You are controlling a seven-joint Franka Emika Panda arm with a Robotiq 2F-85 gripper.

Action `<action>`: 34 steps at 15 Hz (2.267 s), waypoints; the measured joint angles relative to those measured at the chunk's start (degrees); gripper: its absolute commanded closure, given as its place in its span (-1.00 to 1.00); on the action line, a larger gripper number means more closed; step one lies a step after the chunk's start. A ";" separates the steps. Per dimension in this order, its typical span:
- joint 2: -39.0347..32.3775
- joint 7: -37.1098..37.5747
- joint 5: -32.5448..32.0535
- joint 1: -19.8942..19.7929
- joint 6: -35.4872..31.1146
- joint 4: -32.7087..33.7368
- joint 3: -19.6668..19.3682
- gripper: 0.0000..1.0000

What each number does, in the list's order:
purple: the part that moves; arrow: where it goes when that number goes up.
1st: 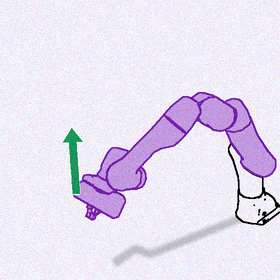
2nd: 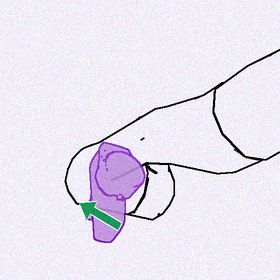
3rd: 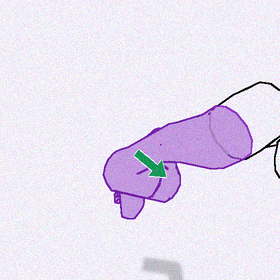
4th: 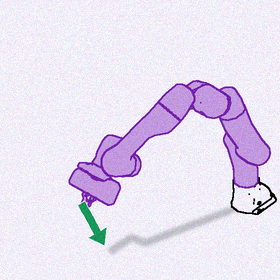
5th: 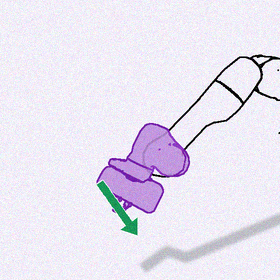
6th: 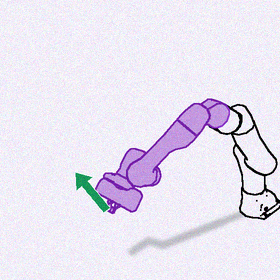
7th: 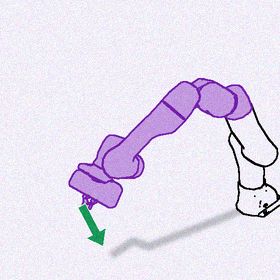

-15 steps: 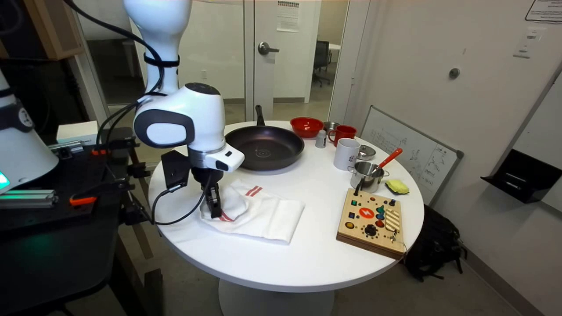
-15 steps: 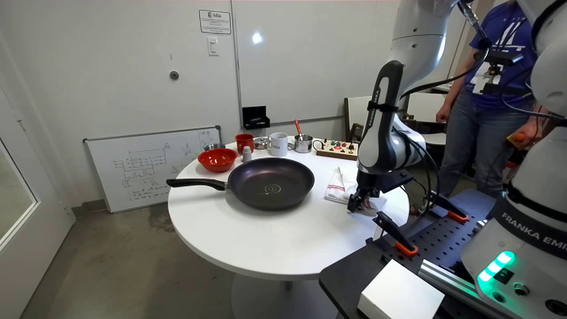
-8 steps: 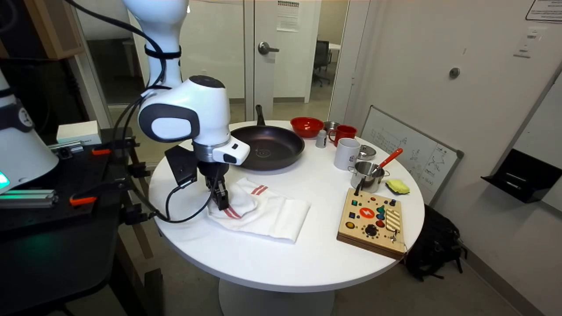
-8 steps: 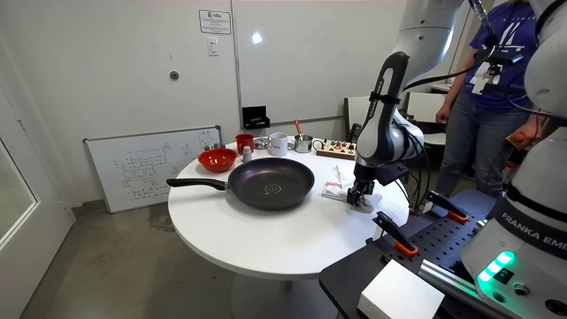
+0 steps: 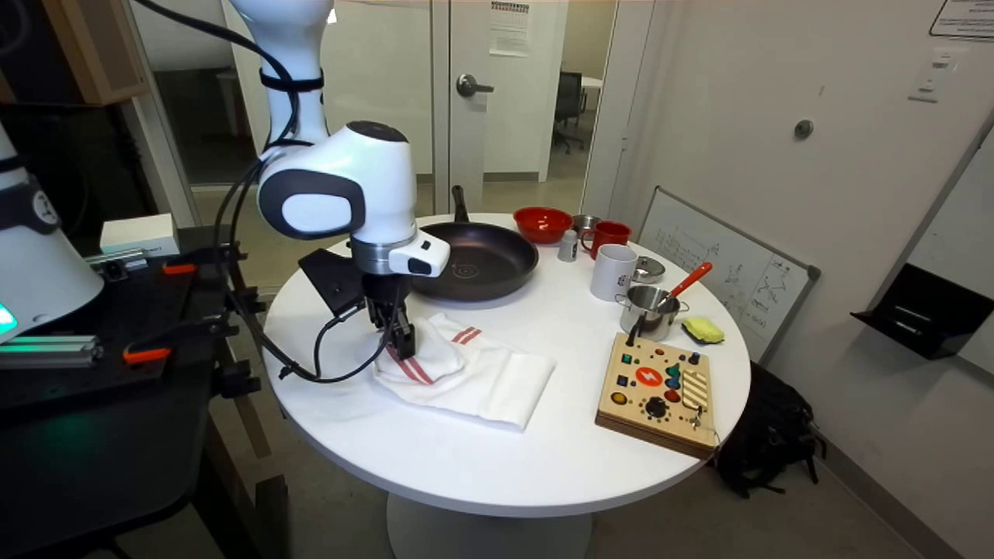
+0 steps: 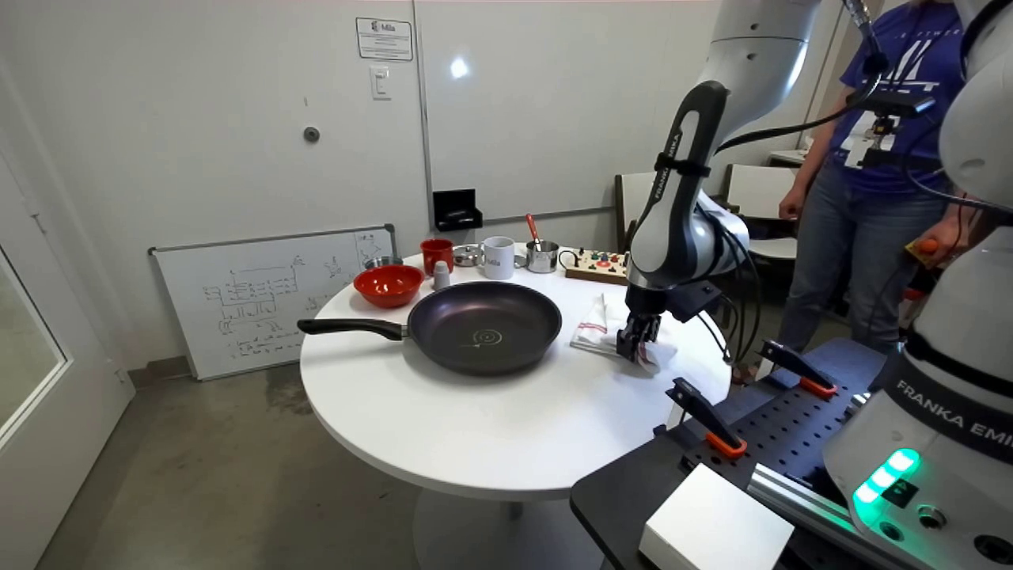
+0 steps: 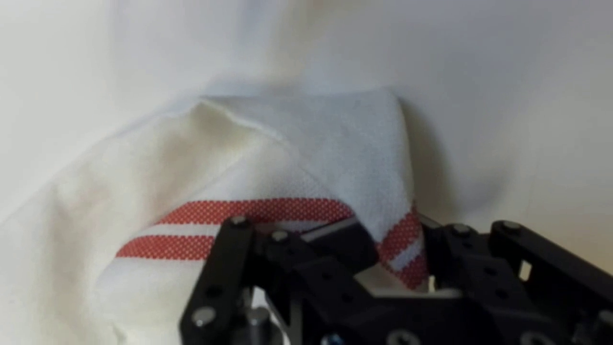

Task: Wipe the pan with the dish cloth

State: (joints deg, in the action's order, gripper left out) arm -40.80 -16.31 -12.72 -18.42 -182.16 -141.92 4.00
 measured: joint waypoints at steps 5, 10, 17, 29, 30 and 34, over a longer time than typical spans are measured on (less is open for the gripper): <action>0.63 1.07 0.83 -0.08 -1.22 0.38 -1.46 0.99; -0.24 1.34 0.99 -2.98 2.08 1.09 0.82 0.98; -6.96 -8.00 2.79 -28.95 15.78 6.43 20.85 1.00; -6.60 -15.51 6.23 -29.27 15.68 9.68 23.69 0.99; -5.31 -15.47 6.08 -27.83 14.75 9.63 23.52 0.99; 1.51 -14.67 6.05 -20.87 14.12 9.59 21.21 0.99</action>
State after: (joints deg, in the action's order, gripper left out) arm -39.29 -30.99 -6.67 -39.30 -168.04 -132.33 25.21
